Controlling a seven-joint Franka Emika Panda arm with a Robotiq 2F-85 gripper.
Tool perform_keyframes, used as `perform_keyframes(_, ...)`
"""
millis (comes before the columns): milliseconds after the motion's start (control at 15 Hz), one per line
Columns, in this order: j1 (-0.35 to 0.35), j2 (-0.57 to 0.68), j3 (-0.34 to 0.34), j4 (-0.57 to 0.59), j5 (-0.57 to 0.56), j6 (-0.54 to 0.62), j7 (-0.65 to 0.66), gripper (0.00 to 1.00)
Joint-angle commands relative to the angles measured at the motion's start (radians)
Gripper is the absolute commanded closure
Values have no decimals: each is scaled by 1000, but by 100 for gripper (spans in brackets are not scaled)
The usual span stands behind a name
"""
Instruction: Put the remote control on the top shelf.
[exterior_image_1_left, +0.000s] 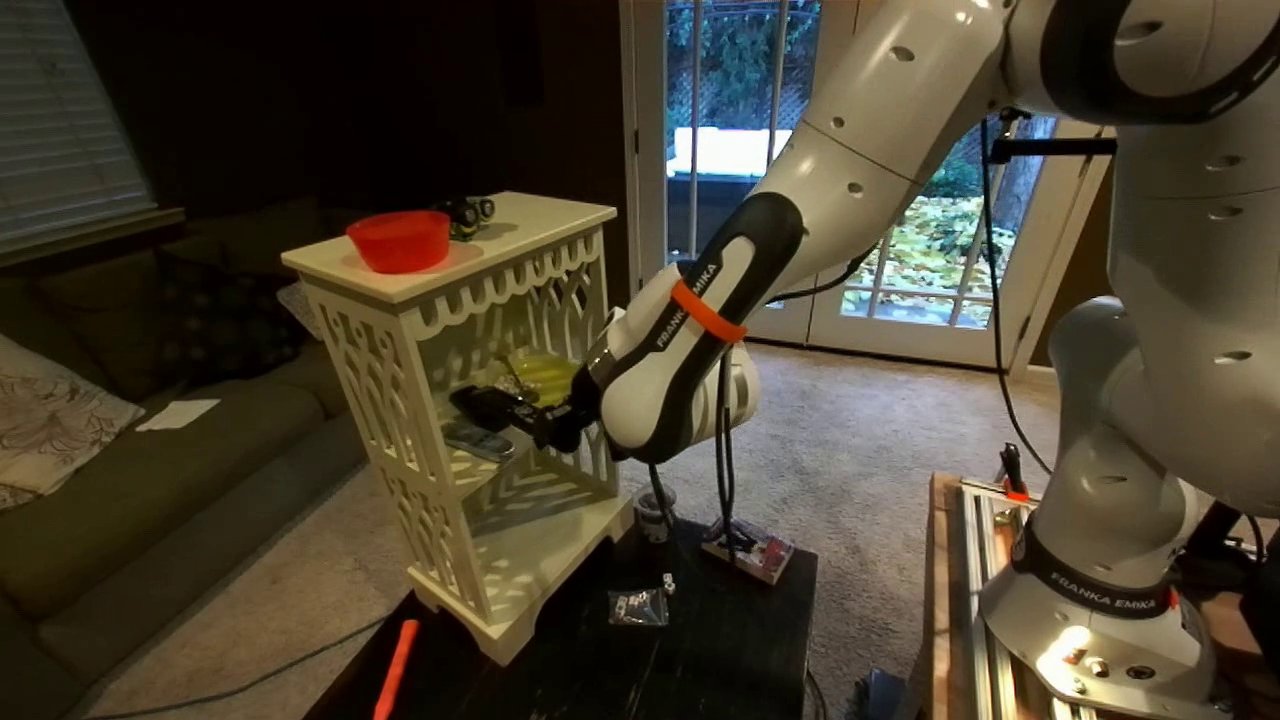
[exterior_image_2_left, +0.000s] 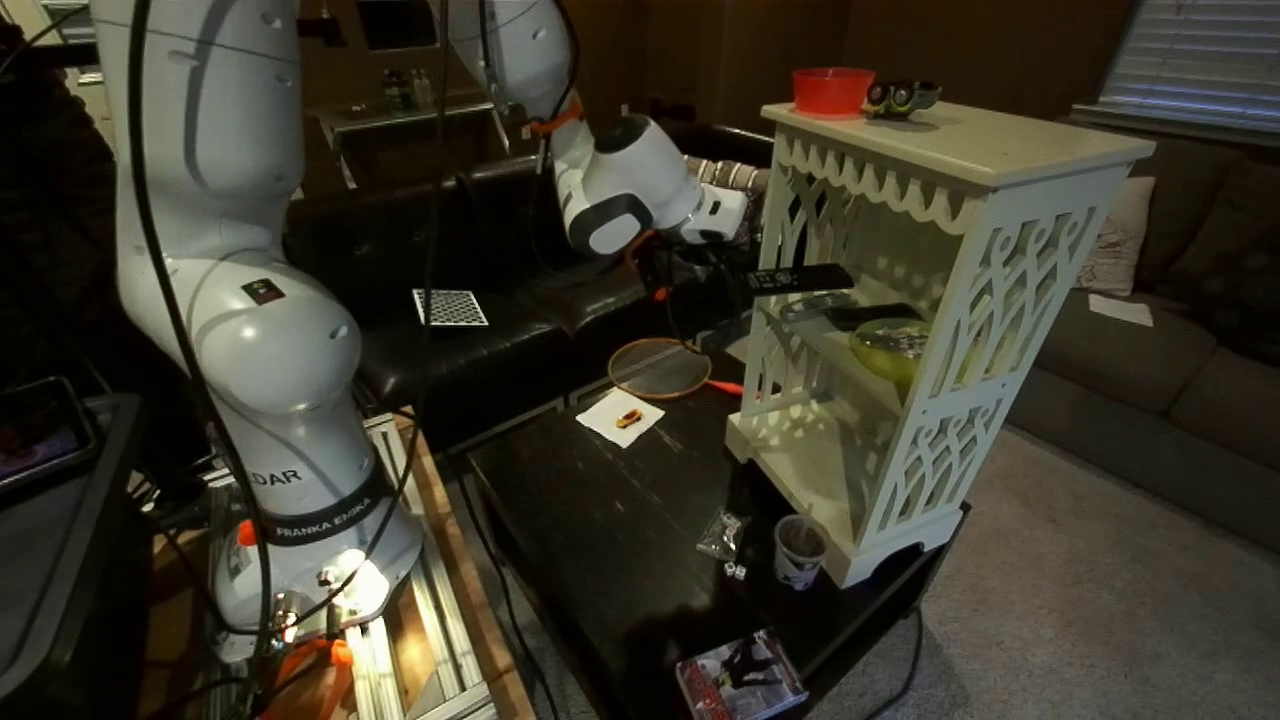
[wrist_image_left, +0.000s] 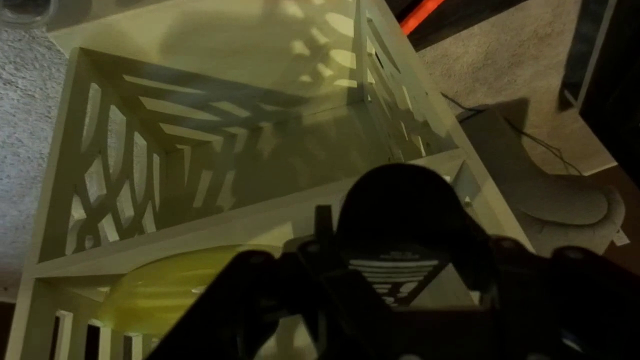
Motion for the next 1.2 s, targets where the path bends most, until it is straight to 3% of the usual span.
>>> perform_keyframes(0,193,107,-203,142,105,-32,-61,69)
perform_keyframes(133,307,123,-345,151,110,-136,-73,69)
perform_keyframes(200,214,87,-242,106,66,-76,-38,44)
perform_keyframes(333,279,112,-321,127,69,-122,-40,44)
perform_keyframes(400,278,122,-313,139,72,-99,-35,69)
perform_keyframes(533,185,99,-202,173,63,-92,-34,69)
perform_keyframes(600,105,77,-127,178,-51,-91,50,69)
perform_keyframes(667,31,73,-29,222,9,-118,-14,69)
perform_keyframes(933,-248,125,281,333,5,-135,-29,69)
perform_keyframes(1133,-394,164,404,346,-1,-120,-56,69)
